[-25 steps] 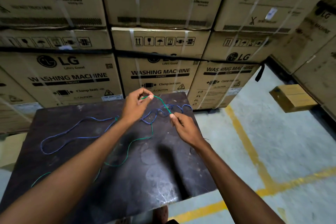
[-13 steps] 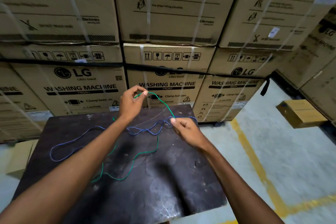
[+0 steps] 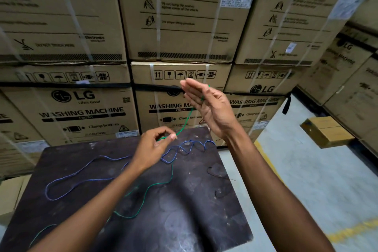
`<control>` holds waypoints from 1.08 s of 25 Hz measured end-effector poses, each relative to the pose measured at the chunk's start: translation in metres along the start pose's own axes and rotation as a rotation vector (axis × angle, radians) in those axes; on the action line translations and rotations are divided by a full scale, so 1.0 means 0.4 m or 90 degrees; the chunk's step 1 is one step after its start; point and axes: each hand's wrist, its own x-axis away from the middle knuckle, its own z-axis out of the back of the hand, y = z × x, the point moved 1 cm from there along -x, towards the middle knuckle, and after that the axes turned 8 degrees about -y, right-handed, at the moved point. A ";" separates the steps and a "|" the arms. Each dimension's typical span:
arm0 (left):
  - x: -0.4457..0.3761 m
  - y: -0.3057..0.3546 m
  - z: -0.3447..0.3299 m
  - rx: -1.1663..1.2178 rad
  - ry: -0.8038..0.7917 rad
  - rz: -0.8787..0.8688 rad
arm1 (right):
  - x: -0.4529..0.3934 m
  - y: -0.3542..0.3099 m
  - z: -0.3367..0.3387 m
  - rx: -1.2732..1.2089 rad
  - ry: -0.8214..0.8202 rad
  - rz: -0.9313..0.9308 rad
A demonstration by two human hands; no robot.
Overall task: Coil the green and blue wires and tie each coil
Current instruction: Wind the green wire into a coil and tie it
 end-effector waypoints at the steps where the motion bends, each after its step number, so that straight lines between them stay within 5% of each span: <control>1: 0.011 0.012 0.004 -0.018 -0.003 -0.004 | -0.006 0.009 0.010 0.146 -0.001 -0.013; 4: 0.019 0.065 0.044 -0.053 0.005 -0.048 | -0.002 0.073 0.033 0.601 -0.103 -0.105; 6: -0.002 0.108 0.084 -0.076 -0.002 -0.098 | 0.015 0.115 0.032 0.707 -0.177 -0.164; 12: -0.121 0.163 0.166 -0.015 -0.016 -0.125 | 0.020 0.086 -0.063 0.212 -0.300 -0.252; 17: -0.140 0.171 0.147 0.162 0.024 -0.101 | -0.007 0.023 -0.116 -0.059 -0.252 -0.161; 20: -0.108 0.143 0.116 0.259 0.006 -0.070 | -0.040 -0.004 -0.127 -0.145 -0.198 -0.110; 23: -0.071 0.125 0.081 0.187 -0.025 -0.006 | -0.078 -0.011 -0.109 -0.171 -0.176 -0.061; 27: -0.031 0.125 0.083 0.051 -0.068 -0.045 | -0.109 0.028 -0.071 0.027 -0.087 -0.047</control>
